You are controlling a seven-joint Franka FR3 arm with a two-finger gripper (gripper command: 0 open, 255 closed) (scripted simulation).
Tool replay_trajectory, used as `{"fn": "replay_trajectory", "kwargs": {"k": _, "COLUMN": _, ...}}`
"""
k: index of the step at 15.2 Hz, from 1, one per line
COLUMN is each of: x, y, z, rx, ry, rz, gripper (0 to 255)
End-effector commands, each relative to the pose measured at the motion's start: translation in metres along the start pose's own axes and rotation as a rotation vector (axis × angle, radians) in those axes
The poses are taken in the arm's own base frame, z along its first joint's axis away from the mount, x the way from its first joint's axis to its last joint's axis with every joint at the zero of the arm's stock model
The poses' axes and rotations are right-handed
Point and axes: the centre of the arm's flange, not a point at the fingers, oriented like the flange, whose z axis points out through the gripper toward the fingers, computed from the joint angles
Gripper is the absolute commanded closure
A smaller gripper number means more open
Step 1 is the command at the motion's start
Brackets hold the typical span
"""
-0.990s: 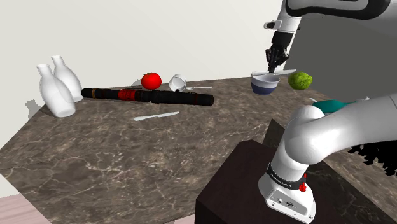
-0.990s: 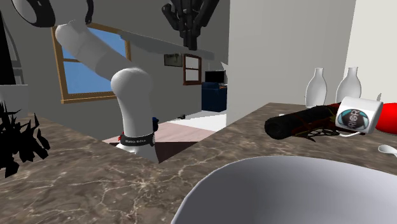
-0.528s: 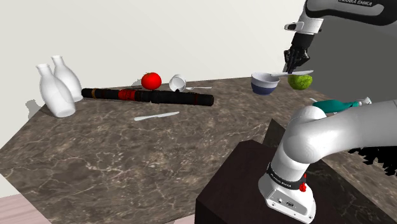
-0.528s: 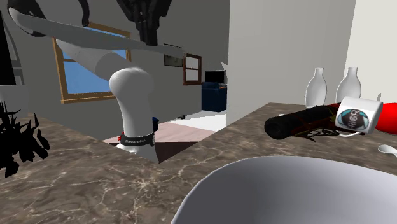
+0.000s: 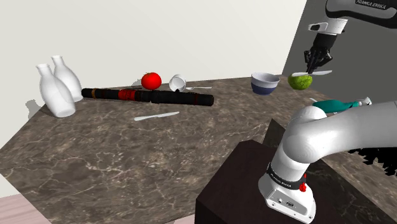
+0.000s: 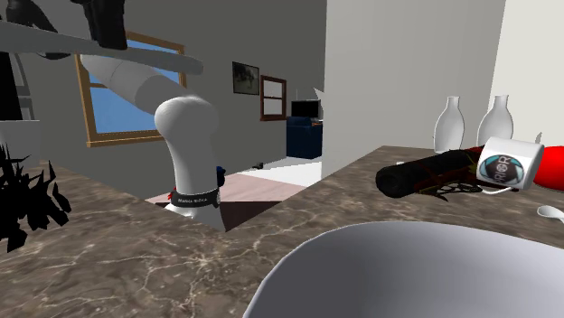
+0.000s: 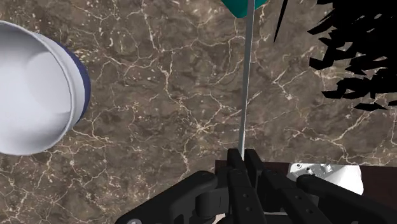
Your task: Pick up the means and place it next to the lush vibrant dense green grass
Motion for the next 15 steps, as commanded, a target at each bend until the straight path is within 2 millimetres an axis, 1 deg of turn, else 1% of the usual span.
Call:
{"fn": "replay_trajectory", "kwargs": {"k": 1, "x": -0.026, "y": -0.007, "z": -0.002, "rx": 0.001, "ry": -0.001, "rz": -0.001, "gripper": 255}}
{"fn": "replay_trajectory", "kwargs": {"k": 6, "x": -0.09, "y": -0.023, "z": -0.005, "rx": 0.001, "ry": -0.001, "rz": -0.001, "gripper": 255}}
{"fn": "replay_trajectory", "kwargs": {"k": 7, "x": -0.109, "y": -0.028, "z": -0.006, "rx": 0.001, "ry": -0.001, "rz": -0.001, "gripper": 255}}
{"fn": "replay_trajectory", "kwargs": {"k": 15, "x": -0.111, "y": -0.028, "z": 0.036, "rx": 0.001, "ry": -0.001, "rz": -0.001, "gripper": 255}}
